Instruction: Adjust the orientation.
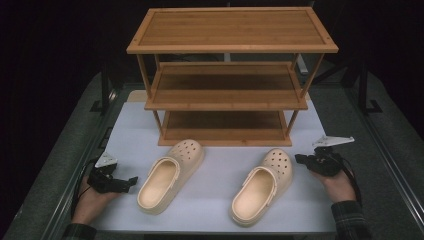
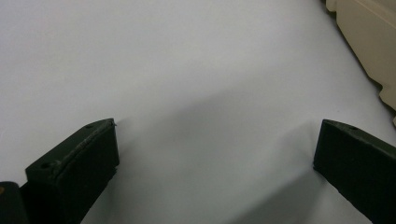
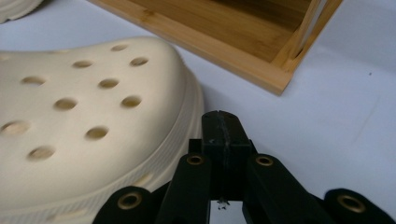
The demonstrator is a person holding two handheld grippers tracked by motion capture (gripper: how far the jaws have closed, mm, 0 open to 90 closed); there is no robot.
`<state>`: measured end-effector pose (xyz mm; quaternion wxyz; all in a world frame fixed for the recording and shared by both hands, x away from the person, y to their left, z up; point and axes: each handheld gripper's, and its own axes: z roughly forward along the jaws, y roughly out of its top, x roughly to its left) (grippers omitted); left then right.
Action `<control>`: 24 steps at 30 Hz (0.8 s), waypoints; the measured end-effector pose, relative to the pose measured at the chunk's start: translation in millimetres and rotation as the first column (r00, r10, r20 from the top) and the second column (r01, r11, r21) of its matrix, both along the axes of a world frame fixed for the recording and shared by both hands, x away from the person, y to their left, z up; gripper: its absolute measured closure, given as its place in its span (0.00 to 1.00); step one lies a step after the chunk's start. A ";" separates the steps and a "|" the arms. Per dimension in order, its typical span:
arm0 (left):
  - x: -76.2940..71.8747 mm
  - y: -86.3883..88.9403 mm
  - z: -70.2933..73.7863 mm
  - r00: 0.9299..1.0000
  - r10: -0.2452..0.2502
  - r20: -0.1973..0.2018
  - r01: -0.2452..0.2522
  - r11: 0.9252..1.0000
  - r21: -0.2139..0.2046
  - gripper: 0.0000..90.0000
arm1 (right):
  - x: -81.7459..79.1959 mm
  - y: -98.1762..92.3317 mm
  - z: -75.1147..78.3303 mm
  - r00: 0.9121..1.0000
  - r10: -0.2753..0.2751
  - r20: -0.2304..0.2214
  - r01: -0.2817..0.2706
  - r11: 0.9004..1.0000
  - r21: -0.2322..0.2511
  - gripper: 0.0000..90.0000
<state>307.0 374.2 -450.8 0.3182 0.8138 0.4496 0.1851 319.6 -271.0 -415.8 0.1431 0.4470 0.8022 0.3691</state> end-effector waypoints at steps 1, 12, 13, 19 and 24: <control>0.0 0.0 0.0 1.000 0.000 0.000 0.000 1.000 0.000 0.00 | -4.1 -0.3 0.0 1.000 0.003 -0.004 -0.003 1.000 0.001 1.00; 0.1 0.1 0.0 1.000 -0.001 0.000 0.001 1.000 0.002 0.00 | -35.7 3.4 -12.5 0.996 0.068 -0.057 -0.068 0.998 -0.006 0.99; 0.1 0.1 0.0 1.000 -0.001 0.000 0.001 1.000 0.002 0.00 | -36.3 3.6 -13.0 0.996 0.072 -0.058 -0.073 0.997 -0.001 0.99; 0.1 0.1 0.0 1.000 -0.001 -0.001 0.001 1.000 0.002 0.00 | -34.4 9.2 -15.3 0.993 0.101 -0.067 -0.100 0.995 0.005 0.99; 0.2 0.2 0.0 1.000 -0.001 -0.001 0.001 1.000 0.001 0.00 | -32.5 10.0 -15.4 0.992 0.103 -0.067 -0.103 0.995 0.013 1.00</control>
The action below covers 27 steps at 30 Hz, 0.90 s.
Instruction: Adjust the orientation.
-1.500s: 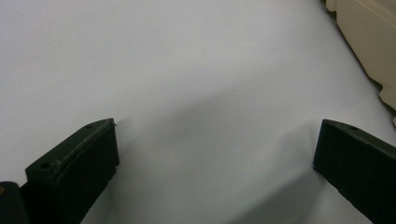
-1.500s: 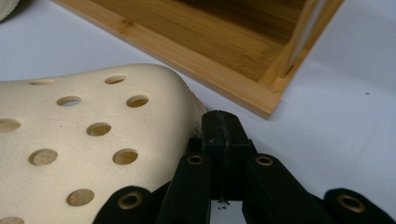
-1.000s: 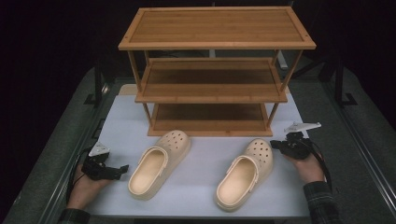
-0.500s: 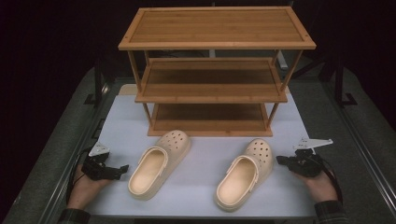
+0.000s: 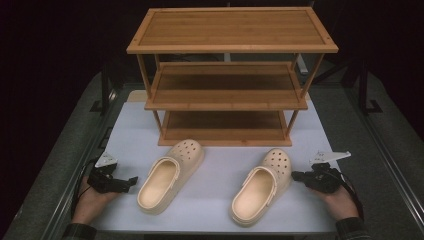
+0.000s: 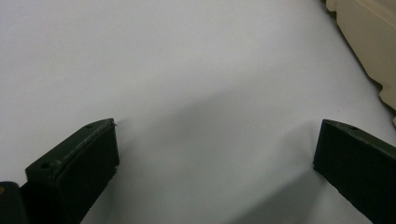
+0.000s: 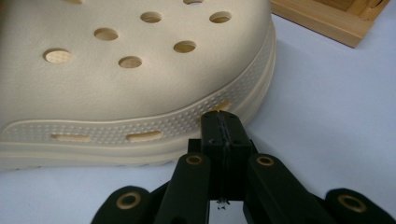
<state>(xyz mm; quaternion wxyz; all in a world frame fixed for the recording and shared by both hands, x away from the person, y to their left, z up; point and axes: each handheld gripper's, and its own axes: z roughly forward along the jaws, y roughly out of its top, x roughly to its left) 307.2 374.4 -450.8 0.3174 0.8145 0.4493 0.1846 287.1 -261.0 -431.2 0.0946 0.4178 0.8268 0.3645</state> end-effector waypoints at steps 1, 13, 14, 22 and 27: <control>0.0 0.0 0.0 1.000 0.000 0.000 0.000 1.000 0.000 0.00 | 0.4 0.1 0.0 1.000 0.002 0.002 -0.002 1.000 -0.003 1.00; 0.0 0.1 0.1 1.000 -0.001 -0.001 0.001 1.000 0.001 0.00 | 12.3 21.3 2.0 0.999 0.040 0.009 -0.039 0.999 -0.029 1.00; 0.0 0.0 0.0 1.000 0.000 -0.001 0.000 1.000 -0.001 0.00 | 12.3 21.3 2.0 0.999 0.040 0.009 -0.039 0.999 -0.029 1.00; 0.0 0.0 0.0 1.000 0.000 0.000 0.000 1.000 -0.001 0.00 | 24.0 36.2 3.3 0.998 0.058 0.010 -0.057 0.997 -0.047 1.00; 0.1 0.0 0.0 1.000 0.000 -0.001 0.000 1.000 -0.001 0.00 | 27.9 39.5 3.2 0.998 0.060 0.007 -0.059 0.997 -0.042 1.00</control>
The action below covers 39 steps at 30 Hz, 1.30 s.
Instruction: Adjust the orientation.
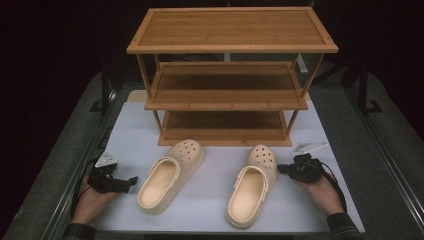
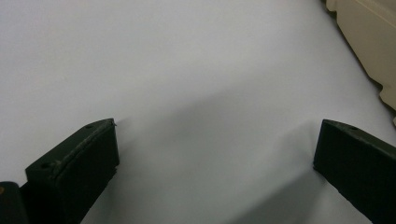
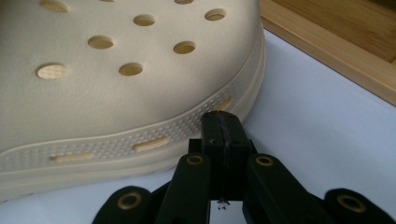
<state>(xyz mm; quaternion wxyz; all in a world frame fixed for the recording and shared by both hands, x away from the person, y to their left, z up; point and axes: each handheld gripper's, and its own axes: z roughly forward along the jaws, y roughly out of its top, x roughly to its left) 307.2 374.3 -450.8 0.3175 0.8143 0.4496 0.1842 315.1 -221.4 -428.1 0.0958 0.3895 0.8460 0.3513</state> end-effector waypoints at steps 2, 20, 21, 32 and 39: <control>0.0 0.0 0.0 1.000 0.000 0.000 0.000 1.000 0.000 0.00 | 1.6 1.8 0.0 1.000 -0.002 -0.004 0.002 1.000 0.002 1.00; 0.0 0.0 0.1 1.000 0.000 -0.001 0.000 1.000 0.000 0.00 | 36.7 54.4 -0.9 0.997 0.073 0.016 -0.073 0.997 -0.012 1.00; 0.0 0.0 0.1 1.000 0.000 -0.001 0.000 1.000 0.000 0.00 | 39.0 58.6 -1.3 0.997 0.079 0.021 -0.079 0.997 -0.010 1.00; 0.1 0.1 0.1 1.000 0.000 -0.001 0.000 1.000 0.000 0.00 | 56.0 94.5 -4.1 0.994 0.109 0.020 -0.110 0.994 0.020 1.00; 0.1 0.1 0.1 1.000 0.000 -0.002 0.000 1.000 0.000 0.00 | 59.4 107.6 -5.0 0.992 0.126 0.027 -0.127 0.992 0.027 1.00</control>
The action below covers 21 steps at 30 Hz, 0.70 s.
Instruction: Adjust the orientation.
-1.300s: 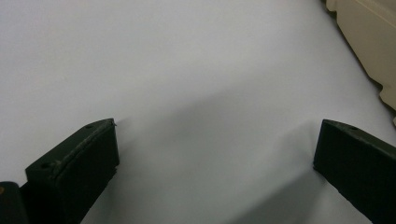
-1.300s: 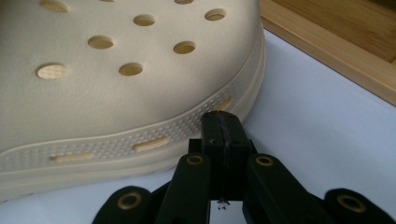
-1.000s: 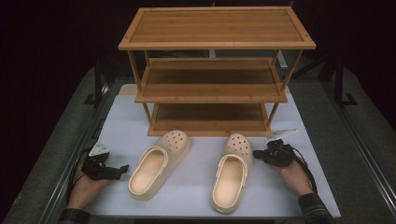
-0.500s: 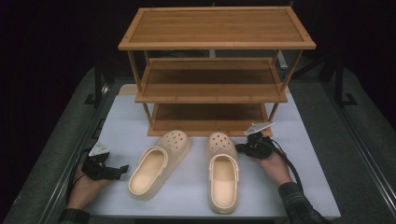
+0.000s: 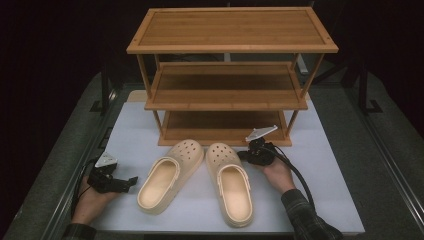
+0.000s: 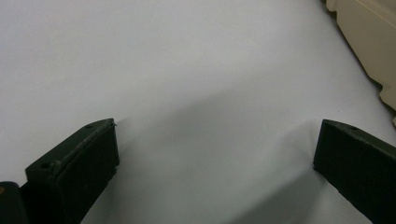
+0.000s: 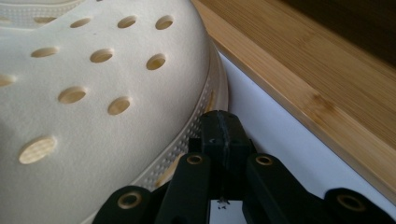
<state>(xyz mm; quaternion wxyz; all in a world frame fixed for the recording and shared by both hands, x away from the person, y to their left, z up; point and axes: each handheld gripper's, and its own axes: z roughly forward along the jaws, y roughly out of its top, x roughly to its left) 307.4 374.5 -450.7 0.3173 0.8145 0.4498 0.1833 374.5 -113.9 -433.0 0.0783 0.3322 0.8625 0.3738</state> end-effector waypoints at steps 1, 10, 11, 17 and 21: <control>0.0 0.0 0.0 1.000 0.000 0.000 0.000 1.000 -0.001 0.00 | -0.2 1.3 0.1 1.000 -0.002 0.000 0.002 1.000 -0.001 1.00; -0.1 0.0 0.0 1.000 0.000 0.000 0.000 1.000 0.000 0.00 | -4.6 -12.5 7.6 0.999 -0.048 0.010 0.048 0.999 0.020 0.95; -0.1 0.0 0.0 1.000 0.000 0.001 0.000 1.000 -0.001 0.00 | -5.3 -15.2 9.0 0.999 -0.050 0.014 0.049 0.999 0.023 0.94; -0.1 0.0 -0.1 1.000 0.000 0.001 0.000 1.000 -0.001 0.00 | -20.6 -38.4 10.9 0.997 -0.072 0.026 0.071 0.997 0.026 0.86; -0.2 -0.1 0.0 1.000 0.000 0.002 0.000 1.000 0.000 0.00 | -32.3 -53.8 13.2 0.993 -0.113 0.023 0.112 0.993 0.034 0.77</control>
